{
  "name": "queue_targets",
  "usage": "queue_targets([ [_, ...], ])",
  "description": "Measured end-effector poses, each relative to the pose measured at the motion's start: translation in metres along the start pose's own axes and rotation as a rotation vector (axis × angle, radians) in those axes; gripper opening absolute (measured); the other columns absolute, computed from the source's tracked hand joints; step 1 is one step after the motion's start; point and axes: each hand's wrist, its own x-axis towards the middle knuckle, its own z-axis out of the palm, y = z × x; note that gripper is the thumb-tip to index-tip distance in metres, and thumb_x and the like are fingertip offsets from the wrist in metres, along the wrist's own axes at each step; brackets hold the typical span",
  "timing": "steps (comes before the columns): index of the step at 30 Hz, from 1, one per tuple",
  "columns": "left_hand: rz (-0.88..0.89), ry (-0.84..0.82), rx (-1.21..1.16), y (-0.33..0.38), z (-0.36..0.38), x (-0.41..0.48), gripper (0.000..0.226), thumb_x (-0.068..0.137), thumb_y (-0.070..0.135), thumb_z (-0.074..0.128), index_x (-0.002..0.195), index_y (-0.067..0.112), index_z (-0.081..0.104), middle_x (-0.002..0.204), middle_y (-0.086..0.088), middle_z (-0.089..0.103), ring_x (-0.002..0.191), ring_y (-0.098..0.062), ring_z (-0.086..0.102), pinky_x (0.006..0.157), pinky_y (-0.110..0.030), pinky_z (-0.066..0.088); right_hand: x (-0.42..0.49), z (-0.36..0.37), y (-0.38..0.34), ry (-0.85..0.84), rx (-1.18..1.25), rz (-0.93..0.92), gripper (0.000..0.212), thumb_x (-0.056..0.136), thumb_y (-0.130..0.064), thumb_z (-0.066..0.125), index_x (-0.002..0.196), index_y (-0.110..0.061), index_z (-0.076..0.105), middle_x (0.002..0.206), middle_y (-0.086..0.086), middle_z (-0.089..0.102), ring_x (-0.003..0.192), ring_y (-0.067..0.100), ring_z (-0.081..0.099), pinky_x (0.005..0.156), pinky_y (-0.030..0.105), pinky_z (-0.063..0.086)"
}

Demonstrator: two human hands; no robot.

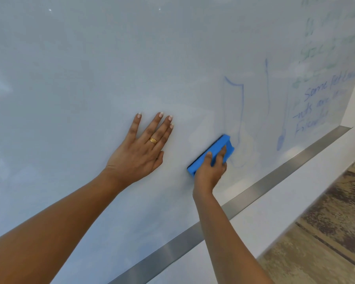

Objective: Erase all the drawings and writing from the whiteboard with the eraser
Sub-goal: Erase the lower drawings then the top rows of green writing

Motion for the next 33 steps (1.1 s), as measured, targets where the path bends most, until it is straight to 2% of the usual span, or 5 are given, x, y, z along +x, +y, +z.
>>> queue_targets([
  [6,-0.003,-0.005,-0.013,0.001,0.001,-0.001,0.061,0.097,0.033,0.023,0.149,0.002,0.013,0.156,-0.015,0.013,0.144,-0.031,0.013,0.113,-0.057,0.006,-0.004,0.002,-0.006,-0.061,-0.039,-0.179,0.047,0.099,-0.03,0.04,0.143,-0.037,0.027,0.147,0.0,0.025,0.126,0.014,0.038,0.088,0.021,0.035],
  [14,-0.007,0.002,0.008,0.003,0.001,-0.001,0.061,0.097,0.033,0.023,0.148,0.002,0.013,0.156,-0.015,0.013,0.144,-0.031,0.013,0.113,-0.058,0.007,0.018,-0.037,0.055,0.058,-0.068,0.165,0.049,0.099,-0.033,0.04,0.144,-0.036,0.024,0.146,0.007,0.03,0.12,0.023,0.044,0.101,0.04,0.04],
  [19,-0.006,0.01,0.026,0.003,0.002,0.0,0.061,0.097,0.033,0.023,0.148,0.002,0.015,0.156,-0.014,0.015,0.143,-0.031,0.014,0.113,-0.058,0.006,0.02,-0.044,0.06,0.063,-0.032,0.248,0.05,0.098,-0.03,0.042,0.145,-0.033,0.025,0.15,0.002,0.027,0.131,0.024,0.038,0.106,0.044,0.036],
  [26,-0.013,0.01,0.015,0.003,0.003,0.0,0.061,0.097,0.032,0.023,0.148,0.002,0.015,0.156,-0.014,0.014,0.143,-0.03,0.013,0.113,-0.057,0.003,0.018,-0.024,0.022,0.065,-0.075,0.124,0.048,0.098,-0.036,0.04,0.144,-0.038,0.026,0.141,0.005,0.032,0.113,0.024,0.05,0.095,0.041,0.044],
  [33,-0.004,-0.005,0.009,0.004,0.004,-0.001,0.061,0.096,0.033,0.024,0.148,0.002,0.016,0.156,-0.015,0.014,0.143,-0.031,0.011,0.113,-0.058,0.001,0.021,0.005,-0.039,0.043,-0.144,-0.104,0.047,0.098,-0.037,0.039,0.143,-0.04,0.026,0.14,0.002,0.031,0.112,0.023,0.05,0.084,0.034,0.042],
])
